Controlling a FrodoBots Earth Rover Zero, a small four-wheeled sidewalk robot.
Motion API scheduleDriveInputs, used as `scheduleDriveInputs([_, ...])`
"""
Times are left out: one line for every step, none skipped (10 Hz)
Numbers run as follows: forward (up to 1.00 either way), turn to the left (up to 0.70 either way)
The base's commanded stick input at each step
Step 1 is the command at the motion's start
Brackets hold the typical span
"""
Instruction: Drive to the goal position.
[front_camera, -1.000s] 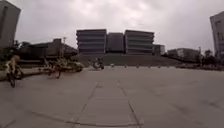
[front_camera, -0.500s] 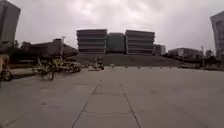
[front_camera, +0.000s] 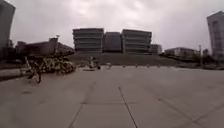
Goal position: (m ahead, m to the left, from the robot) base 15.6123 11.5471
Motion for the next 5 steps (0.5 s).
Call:
scheduleDriveInputs([1.00, 0.00])
scheduleDriveInputs([1.00, 0.00])
scheduleDriveInputs([1.00, 0.00])
scheduleDriveInputs([1.00, 0.00])
scheduleDriveInputs([1.00, -0.01])
